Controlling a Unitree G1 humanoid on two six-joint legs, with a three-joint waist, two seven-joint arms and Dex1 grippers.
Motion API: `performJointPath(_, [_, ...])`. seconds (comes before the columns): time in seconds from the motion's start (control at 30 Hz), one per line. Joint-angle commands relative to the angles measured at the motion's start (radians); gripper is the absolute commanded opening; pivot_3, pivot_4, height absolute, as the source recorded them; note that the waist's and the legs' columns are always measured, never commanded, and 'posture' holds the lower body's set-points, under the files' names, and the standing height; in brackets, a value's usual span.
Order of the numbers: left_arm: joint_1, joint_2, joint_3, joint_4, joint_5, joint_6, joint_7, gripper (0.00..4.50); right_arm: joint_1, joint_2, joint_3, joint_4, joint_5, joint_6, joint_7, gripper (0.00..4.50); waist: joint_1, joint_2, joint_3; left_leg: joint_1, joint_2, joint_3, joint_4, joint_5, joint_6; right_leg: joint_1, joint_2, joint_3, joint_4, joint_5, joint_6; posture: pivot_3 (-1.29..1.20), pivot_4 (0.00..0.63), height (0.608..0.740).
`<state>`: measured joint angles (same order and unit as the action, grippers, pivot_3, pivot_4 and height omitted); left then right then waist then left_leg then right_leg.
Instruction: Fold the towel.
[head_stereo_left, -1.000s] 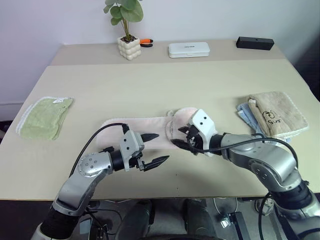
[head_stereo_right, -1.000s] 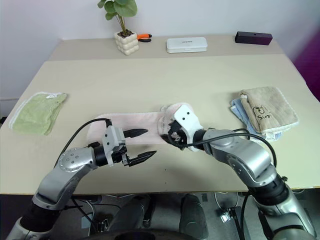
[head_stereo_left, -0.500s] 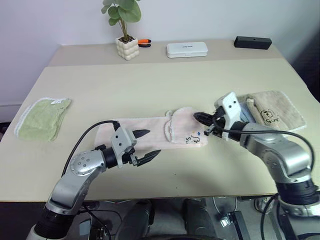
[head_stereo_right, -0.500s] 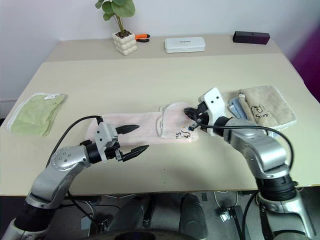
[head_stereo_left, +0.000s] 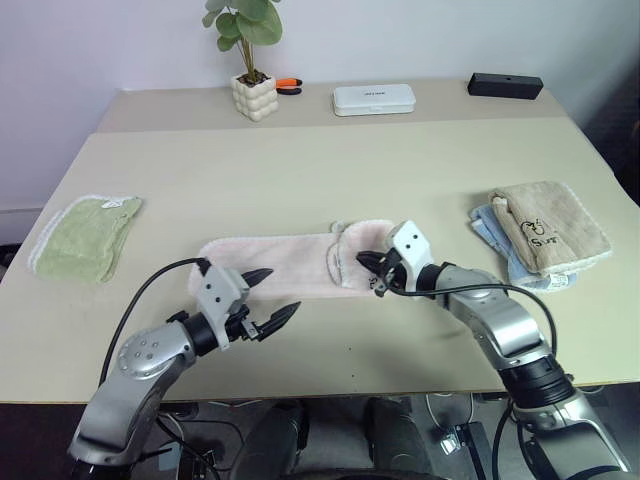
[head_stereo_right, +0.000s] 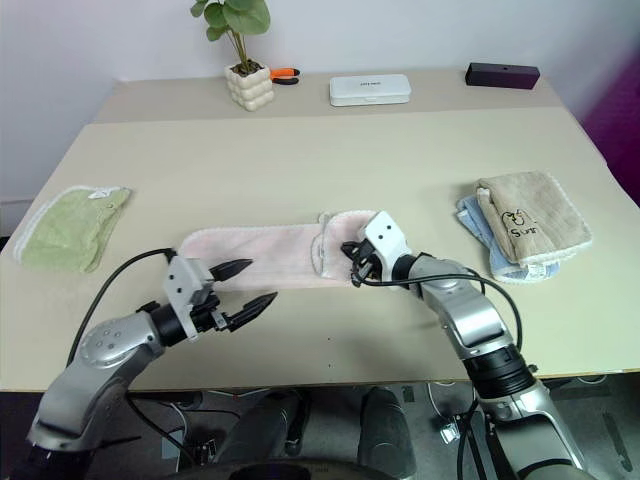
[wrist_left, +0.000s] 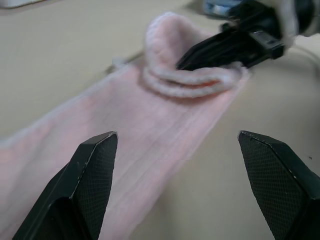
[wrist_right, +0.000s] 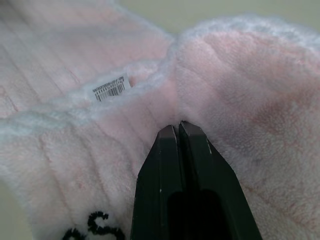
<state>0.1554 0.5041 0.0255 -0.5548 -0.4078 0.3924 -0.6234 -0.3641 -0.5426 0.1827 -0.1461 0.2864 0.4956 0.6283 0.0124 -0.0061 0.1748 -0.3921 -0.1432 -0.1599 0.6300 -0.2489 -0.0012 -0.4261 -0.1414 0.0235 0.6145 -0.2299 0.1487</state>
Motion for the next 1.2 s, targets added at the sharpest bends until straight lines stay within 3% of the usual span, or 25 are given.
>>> performJointPath(0.03, [0.087, -0.049, 0.095, -0.097, -0.111, 0.093, 0.096, 4.46, -0.07, -0.071, -0.069, -0.14, 0.045, -0.001, 0.092, 1.38, -0.001, 0.0, 0.0, 0.0, 0.0, 0.0, 0.0, 0.0, 0.0, 0.0, 0.0, 0.0, 0.0, 0.0, 0.0, 0.0, 0.15, 0.74])
performJointPath(0.23, [0.233, -0.197, 0.26, -0.174, -0.475, 0.319, 0.351, 4.5, -0.138, -0.123, -0.009, -0.24, 0.036, -0.052, 0.231, 4.4, 0.0, 0.0, 0.0, 0.001, 0.004, -0.001, 0.0, -0.002, -0.002, 0.0, 0.004, 0.0, 0.0, 0.0, 0.0, 0.0, 0.15, 0.74])
performJointPath(0.43, [0.222, -0.317, 0.407, -0.075, -0.848, 0.356, 0.702, 4.5, -0.111, -0.101, 0.069, -0.233, -0.032, -0.156, 0.276, 4.46, 0.005, -0.002, 0.0, 0.0, 0.005, -0.001, 0.002, -0.002, -0.003, 0.002, 0.005, 0.0, 0.0, 0.0, -0.001, 0.0, 0.15, 0.74])
performJointPath(0.63, [0.047, -0.331, 0.426, 0.076, -0.964, 0.31, 0.937, 4.5, -0.1, -0.07, 0.104, -0.227, -0.076, -0.193, 0.273, 4.46, 0.006, -0.001, -0.001, 0.001, 0.005, -0.001, 0.002, -0.002, -0.004, 0.002, 0.005, 0.0, 0.0, 0.0, -0.001, 0.0, 0.15, 0.74])
performJointPath(0.77, [-0.056, -0.323, 0.419, 0.155, -0.995, 0.289, 1.001, 4.5, -0.096, -0.059, 0.099, -0.233, -0.089, -0.193, 0.268, 4.46, 0.005, -0.002, -0.001, 0.001, 0.005, -0.001, 0.003, -0.001, -0.006, 0.002, 0.006, 0.0, 0.0, 0.001, -0.003, 0.0, 0.15, 0.74])
performJointPath(0.87, [-0.104, -0.324, 0.407, 0.195, -0.991, 0.275, 1.029, 3.25, -0.083, -0.068, 0.089, -0.243, -0.104, -0.191, 0.259, 4.5, 0.003, -0.002, -0.001, 0.002, 0.005, -0.001, 0.002, -0.001, -0.006, 0.001, 0.006, 0.0, 0.0, 0.001, -0.003, 0.0, 0.15, 0.74])
performJointPath(1.07, [-0.114, -0.306, 0.404, 0.204, -0.987, 0.267, 1.013, 0.25, -0.047, -0.075, 0.073, -0.285, -0.116, -0.17, 0.241, 4.5, 0.003, -0.002, -0.001, 0.001, 0.005, -0.001, 0.002, -0.001, -0.006, 0.001, 0.006, 0.0, 0.0, 0.001, -0.003, 0.0, 0.15, 0.74])
performJointPath(1.1, [-0.114, -0.305, 0.406, 0.205, -0.986, 0.262, 1.011, 0.05, -0.043, -0.076, 0.072, -0.29, -0.117, -0.168, 0.24, 4.5, 0.003, -0.002, -0.001, 0.001, 0.006, -0.001, 0.002, -0.001, -0.006, 0.001, 0.006, 0.0, 0.0, 0.001, -0.003, 0.0, 0.15, 0.74])
performJointPath(1.2, [-0.126, -0.253, 0.457, 0.165, -0.942, 0.201, 0.909, 0.05, -0.018, -0.078, 0.057, -0.318, -0.109, -0.138, 0.224, 4.5, 0.003, -0.002, -0.001, 0.001, 0.006, -0.001, 0.002, -0.001, -0.006, 0.001, 0.006, 0.0, 0.0, 0.001, -0.003, 0.0, 0.15, 0.74])
